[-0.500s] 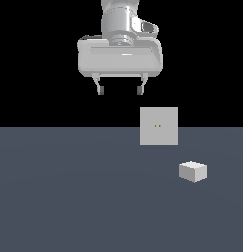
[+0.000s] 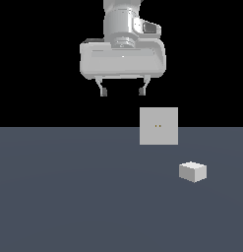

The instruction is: Plug the charger into the wall socket.

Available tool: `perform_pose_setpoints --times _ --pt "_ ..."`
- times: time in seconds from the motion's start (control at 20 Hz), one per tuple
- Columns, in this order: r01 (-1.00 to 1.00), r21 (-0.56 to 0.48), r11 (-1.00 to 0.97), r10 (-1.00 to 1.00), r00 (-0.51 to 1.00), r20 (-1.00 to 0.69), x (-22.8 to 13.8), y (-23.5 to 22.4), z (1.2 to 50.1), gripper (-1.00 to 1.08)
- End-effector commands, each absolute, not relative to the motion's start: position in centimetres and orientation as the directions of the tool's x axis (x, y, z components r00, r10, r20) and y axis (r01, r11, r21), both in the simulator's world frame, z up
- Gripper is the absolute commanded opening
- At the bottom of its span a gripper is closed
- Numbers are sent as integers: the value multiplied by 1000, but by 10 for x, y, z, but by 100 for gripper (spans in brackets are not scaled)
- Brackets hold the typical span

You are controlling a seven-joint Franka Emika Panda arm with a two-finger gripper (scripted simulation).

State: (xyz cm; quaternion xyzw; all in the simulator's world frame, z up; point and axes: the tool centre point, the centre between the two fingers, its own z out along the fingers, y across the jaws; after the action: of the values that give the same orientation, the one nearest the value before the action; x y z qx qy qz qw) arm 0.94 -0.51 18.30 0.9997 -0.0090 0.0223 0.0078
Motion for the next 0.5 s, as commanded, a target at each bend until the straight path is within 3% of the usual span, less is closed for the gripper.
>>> perform_pose_setpoints --times 0.0,0.45 --pt "-48 19 -999 -47 997 54 9 -10 179 100" --pt "-226 39 -973 -220 969 115 5 -35 158 100"
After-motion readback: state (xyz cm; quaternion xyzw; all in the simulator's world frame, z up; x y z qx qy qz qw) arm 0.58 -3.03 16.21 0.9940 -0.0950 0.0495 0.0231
